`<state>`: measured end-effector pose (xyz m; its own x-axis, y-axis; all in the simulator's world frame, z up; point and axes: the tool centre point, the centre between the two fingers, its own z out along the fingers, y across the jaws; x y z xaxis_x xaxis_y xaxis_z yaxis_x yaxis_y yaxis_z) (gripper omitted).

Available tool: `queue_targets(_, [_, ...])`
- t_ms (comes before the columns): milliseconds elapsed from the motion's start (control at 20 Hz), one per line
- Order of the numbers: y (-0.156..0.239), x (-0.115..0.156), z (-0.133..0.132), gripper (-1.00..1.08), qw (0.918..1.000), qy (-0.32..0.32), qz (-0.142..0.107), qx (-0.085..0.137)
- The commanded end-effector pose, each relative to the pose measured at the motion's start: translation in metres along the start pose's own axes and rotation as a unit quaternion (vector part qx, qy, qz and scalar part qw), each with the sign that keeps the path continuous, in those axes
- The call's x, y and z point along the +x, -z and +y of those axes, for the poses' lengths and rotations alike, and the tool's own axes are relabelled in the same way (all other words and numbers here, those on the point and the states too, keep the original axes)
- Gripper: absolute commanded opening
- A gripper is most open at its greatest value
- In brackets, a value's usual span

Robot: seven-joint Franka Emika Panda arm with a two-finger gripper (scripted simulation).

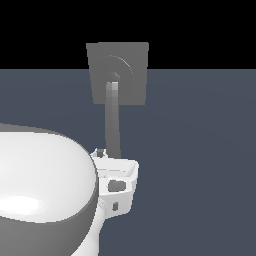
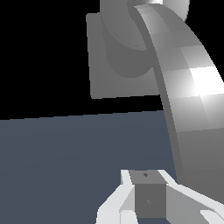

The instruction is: Turn on the faucet by rotating a designated handle.

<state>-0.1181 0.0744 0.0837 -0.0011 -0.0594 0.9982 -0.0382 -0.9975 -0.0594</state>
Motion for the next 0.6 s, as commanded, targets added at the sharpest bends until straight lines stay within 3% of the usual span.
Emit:
queue_targets(0, [-0.001, 0.003, 0.020, -1.00, 0.9999, 0.004, 0.001, -0.010])
queue_targets(550, [0.000, 0.006, 0.061, -1.00, 0.9999, 0.004, 0.001, -0.011])
